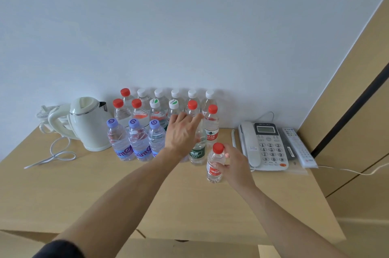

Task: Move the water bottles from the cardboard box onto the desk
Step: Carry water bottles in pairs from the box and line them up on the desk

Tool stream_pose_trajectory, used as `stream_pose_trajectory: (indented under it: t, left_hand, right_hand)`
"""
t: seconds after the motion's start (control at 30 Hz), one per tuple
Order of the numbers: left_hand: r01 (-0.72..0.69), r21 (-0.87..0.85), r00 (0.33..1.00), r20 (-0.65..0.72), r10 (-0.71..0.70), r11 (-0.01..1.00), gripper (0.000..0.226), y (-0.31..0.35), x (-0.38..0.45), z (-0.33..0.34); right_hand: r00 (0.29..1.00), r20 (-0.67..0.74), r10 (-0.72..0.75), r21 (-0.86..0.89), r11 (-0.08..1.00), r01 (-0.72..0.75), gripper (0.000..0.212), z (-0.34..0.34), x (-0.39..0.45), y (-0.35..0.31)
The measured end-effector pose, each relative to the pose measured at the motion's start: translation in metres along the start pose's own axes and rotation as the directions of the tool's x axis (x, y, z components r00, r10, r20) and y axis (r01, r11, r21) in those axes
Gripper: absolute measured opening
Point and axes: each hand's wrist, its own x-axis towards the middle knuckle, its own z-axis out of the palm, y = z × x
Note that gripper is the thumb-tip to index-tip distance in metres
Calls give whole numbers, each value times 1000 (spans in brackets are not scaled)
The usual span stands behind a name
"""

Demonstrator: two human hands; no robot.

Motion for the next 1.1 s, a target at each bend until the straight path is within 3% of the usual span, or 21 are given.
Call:
stream_pose_trajectory:
  t: [0.4, 0.67, 1.1]
  left_hand:
    - [7, 71, 990, 139, -17, 997, 81, -2, 14, -1]
    - [59, -98, 983, 178, -41, 993, 61, -12, 22, -6]
    - [233, -137, 957, 209, -201, 963, 61, -8, 23, -4]
  right_hand:
    - [995, -43, 88, -5, 996, -89, 42, 1, 43, -3]
    - [995, -26, 96, 52, 994, -94, 40, 9, 76, 6]
    - [994, -17, 105, 40, 994, -104, 43, 7, 87, 9]
